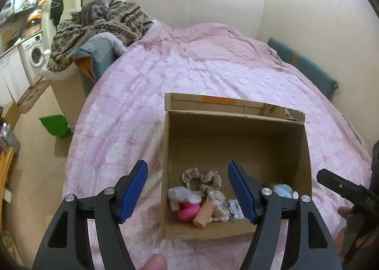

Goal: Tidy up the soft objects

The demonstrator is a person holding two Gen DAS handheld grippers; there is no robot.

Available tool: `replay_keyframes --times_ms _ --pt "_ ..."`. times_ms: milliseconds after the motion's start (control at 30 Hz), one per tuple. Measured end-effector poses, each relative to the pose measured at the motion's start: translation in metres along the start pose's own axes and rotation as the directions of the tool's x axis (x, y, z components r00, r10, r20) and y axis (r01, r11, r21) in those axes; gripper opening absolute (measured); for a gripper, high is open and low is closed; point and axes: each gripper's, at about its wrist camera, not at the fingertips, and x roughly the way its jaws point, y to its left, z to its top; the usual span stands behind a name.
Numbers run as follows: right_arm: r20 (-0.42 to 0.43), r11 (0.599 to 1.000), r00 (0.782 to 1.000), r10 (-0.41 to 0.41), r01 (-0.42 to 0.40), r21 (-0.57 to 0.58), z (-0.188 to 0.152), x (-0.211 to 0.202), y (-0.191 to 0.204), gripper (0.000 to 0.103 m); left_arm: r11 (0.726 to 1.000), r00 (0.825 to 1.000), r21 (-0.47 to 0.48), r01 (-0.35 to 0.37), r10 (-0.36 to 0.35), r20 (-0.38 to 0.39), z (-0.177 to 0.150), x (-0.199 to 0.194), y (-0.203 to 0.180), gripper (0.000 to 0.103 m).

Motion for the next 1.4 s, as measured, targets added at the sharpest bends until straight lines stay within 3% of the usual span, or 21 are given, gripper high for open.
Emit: replay_keyframes --times_ms 100,200,467,567,700,767,867,967,1133,1400 --pt "0.032 0.999 0.999 -0.013 0.014 -0.031 -0.004 -0.011 0.007 0.103 1.000 0.999 -0.004 -0.027 0.027 0.025 -0.005 -0.016 0.002 0.068" --pt "0.056 0.997 0.998 -0.027 0.031 -0.066 -0.009 -0.022 0.016 0.103 0.999 0.998 0.005 -0.040 0.039 0.049 -0.013 -0.035 0.000 0.081" --pt "0.108 0.984 0.991 -0.073 0.090 -0.157 -0.035 -0.052 0.040 0.103 0.995 0.991 0.031 -0.094 0.091 0.096 -0.042 -0.075 -0.007 0.084" --pt "0.133 0.982 0.987 -0.093 0.113 -0.154 -0.053 -0.061 0.040 0.103 0.998 0.994 0.011 -0.069 0.068 0.087 -0.059 -0.085 -0.002 0.084" --pt "0.143 0.986 0.984 -0.109 0.125 -0.110 -0.069 -0.068 0.035 0.103 0.995 0.991 -0.021 -0.102 0.104 0.084 -0.078 -0.092 0.006 0.084" --pt "0.158 0.979 0.978 -0.139 0.159 -0.124 -0.076 -0.068 0.035 0.103 0.995 0.991 -0.065 -0.071 0.077 0.109 -0.083 -0.098 0.014 0.084" --pt "0.190 0.968 0.969 -0.158 0.190 -0.166 -0.078 -0.066 0.039 0.103 0.995 0.985 -0.044 -0.095 0.100 0.141 -0.087 -0.097 0.012 0.090" --pt "0.218 0.961 0.963 -0.160 0.202 -0.190 -0.079 -0.065 0.044 0.103 0.993 0.984 -0.020 -0.119 0.120 0.131 -0.088 -0.088 0.008 0.102" --pt "0.210 0.949 0.963 -0.171 0.218 -0.229 -0.082 -0.055 0.052 0.103 0.997 0.991 -0.015 -0.077 0.078 0.107 -0.087 -0.078 0.005 0.103" --pt "0.191 0.938 0.962 -0.192 0.237 -0.251 -0.085 -0.047 0.055 0.103 0.997 0.994 -0.009 -0.074 0.075 0.079 -0.089 -0.070 0.004 0.103"
